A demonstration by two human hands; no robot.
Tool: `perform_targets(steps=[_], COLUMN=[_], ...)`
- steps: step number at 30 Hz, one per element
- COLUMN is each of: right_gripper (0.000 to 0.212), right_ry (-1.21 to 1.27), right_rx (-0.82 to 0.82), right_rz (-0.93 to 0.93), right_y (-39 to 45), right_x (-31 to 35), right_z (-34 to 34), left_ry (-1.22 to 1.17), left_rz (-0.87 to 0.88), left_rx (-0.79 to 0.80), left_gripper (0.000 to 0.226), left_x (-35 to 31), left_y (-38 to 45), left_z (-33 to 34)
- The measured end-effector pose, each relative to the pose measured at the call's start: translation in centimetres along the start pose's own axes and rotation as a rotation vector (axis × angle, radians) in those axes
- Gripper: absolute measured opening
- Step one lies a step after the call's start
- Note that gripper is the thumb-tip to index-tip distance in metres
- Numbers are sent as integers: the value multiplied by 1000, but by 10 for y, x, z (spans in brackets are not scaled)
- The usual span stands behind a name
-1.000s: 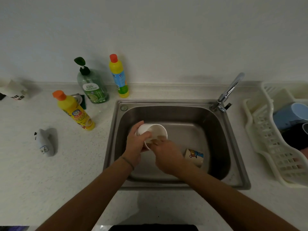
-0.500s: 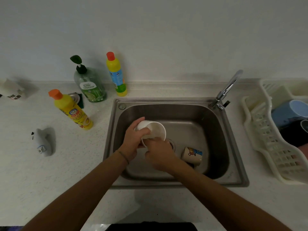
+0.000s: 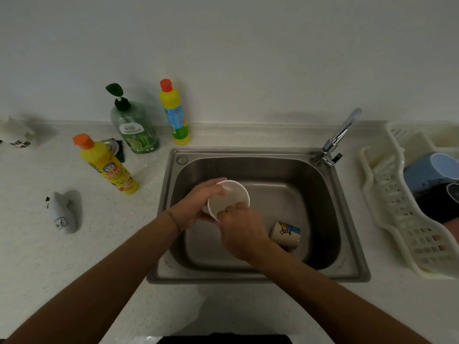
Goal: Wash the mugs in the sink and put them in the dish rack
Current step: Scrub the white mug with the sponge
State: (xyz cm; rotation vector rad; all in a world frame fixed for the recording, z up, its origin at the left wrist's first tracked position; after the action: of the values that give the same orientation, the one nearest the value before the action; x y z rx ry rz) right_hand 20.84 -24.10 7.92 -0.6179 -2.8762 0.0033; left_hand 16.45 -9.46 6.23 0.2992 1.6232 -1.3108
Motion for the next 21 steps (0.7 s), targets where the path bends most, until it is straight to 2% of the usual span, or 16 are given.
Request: perform_targets(steps=[4, 7, 9, 11, 13, 14, 16, 17, 18, 21], right_gripper=[26, 26, 24, 29, 35, 39, 50, 52, 51, 43], right_ry=[85, 84, 164, 392, 492, 394, 42, -12, 10, 438], right_rx=[-97, -117, -97, -29, 63, 109, 193, 183, 168, 68], right_rz=[62, 85, 125, 152, 68, 0, -101, -95, -65, 29], right_y=[8, 12, 13, 13, 9, 7, 4, 3, 3, 8], right_x=[1, 1, 10, 17, 13, 7, -11, -14, -11, 9], right_z=[-10, -10, -2, 2, 5, 5, 7, 9, 11, 13], left_ry=[-52, -291, -457, -457, -443, -435, -382, -348, -315, -304], left_rz=[71, 113, 129, 129, 122, 128, 177, 208, 231, 209], left_rx=[-116, -194, -232, -299, -341, -343, -338, -331, -339, -404], left_gripper=[72, 82, 66, 35, 44, 53, 63, 65, 65, 65], left_x=[9, 34, 40, 35, 34, 34, 34, 35, 34, 33], left_y=[-6, -10, -11, -11, -6, -4, -4, -3, -2, 0], left_z=[12, 26, 33, 31, 21, 17, 13, 13, 16, 22])
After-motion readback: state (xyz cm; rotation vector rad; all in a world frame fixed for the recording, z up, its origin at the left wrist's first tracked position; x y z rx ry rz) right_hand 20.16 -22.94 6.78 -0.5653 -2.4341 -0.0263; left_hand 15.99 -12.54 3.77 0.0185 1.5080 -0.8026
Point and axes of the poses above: each hand's wrist, its own y-axis towards the middle knuckle, its own z-axis out of the palm, x = y × z, the point moved 1 cm from there along y, towards the middle knuckle, and after that the axes turned 3 degrees about -x, right-handed, at the moved point
